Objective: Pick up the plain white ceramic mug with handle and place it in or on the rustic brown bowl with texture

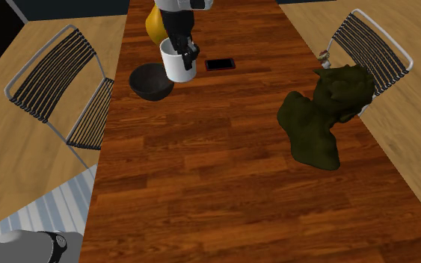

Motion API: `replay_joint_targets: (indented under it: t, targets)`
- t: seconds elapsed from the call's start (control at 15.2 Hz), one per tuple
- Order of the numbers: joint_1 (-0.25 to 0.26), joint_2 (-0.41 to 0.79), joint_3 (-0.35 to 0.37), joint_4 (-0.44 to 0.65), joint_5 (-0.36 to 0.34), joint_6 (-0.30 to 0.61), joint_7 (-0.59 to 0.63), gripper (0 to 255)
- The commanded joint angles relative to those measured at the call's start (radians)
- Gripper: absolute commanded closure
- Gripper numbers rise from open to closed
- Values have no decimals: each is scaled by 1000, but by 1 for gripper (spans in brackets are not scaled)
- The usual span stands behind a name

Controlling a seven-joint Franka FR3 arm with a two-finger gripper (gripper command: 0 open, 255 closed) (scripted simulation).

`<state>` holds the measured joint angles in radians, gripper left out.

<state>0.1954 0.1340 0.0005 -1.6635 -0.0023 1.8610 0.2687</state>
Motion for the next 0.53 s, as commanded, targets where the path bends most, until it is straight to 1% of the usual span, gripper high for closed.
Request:
replay_joint_targets:
  t: [0.0,0.46]
  targets:
    - [25,-5,18,0,-6,-5,45,255]
    - [115,7,85,28,-26,-22,206,255]
